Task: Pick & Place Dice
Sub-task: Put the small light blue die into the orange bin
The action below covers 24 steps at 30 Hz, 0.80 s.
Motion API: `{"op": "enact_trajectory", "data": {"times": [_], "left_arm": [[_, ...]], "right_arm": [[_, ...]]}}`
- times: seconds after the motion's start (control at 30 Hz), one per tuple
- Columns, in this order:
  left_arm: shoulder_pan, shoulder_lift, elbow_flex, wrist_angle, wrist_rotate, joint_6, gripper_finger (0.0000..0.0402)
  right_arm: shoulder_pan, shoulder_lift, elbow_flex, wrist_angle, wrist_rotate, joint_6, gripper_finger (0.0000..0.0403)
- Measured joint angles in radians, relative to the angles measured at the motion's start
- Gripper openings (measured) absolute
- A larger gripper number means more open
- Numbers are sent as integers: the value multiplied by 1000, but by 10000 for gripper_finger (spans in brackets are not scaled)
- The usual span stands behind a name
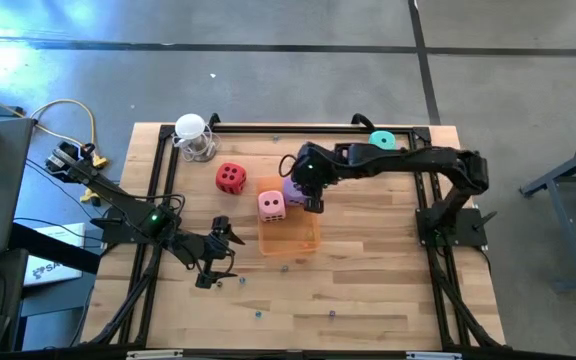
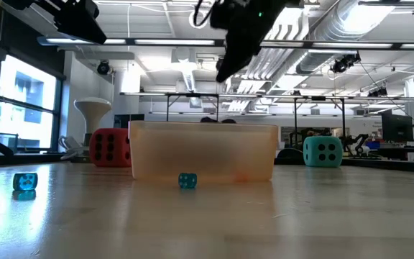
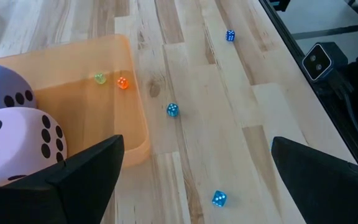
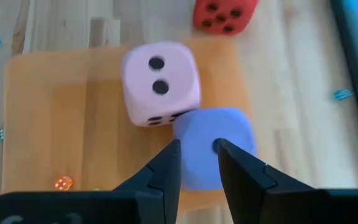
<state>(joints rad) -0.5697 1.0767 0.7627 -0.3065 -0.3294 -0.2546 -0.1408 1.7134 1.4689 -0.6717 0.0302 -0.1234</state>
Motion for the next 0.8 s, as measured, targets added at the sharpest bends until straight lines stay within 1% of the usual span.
{"op": "enact_trajectory", "data": {"times": [0.13, 0.2, 0.33, 0.4, 0.47, 0.53, 0.67, 0.73, 0.8], "left_arm": [[0, 0, 0, 0, 0, 0, 399], [0, 0, 0, -1, 0, 0, 399], [0, 0, 0, -3, 17, 0, 399], [0, 0, 0, 0, 19, -1, 399], [0, 0, 0, -3, 21, -6, 399], [0, 0, 0, 1, 23, -12, 399], [0, 0, 0, -1, 24, -35, 399], [0, 0, 0, 0, 24, -37, 399], [0, 0, 0, 0, 24, -38, 399]], "right_arm": [[77, -76, 0, -15, 108, 43, 108], [122, -121, 1, -38, 125, 86, 111], [216, -176, 1, -116, 80, 167, 111], [269, -187, 1, -193, 31, 213, 106], [322, -188, 2, -243, -31, 272, 99], [390, -186, -10, -286, -70, 342, 93], [529, -171, -81, -198, -78, 491, 84], [601, -164, -126, -134, -26, 536, 84], [663, -150, -165, -30, 57, 546, 85]]}}
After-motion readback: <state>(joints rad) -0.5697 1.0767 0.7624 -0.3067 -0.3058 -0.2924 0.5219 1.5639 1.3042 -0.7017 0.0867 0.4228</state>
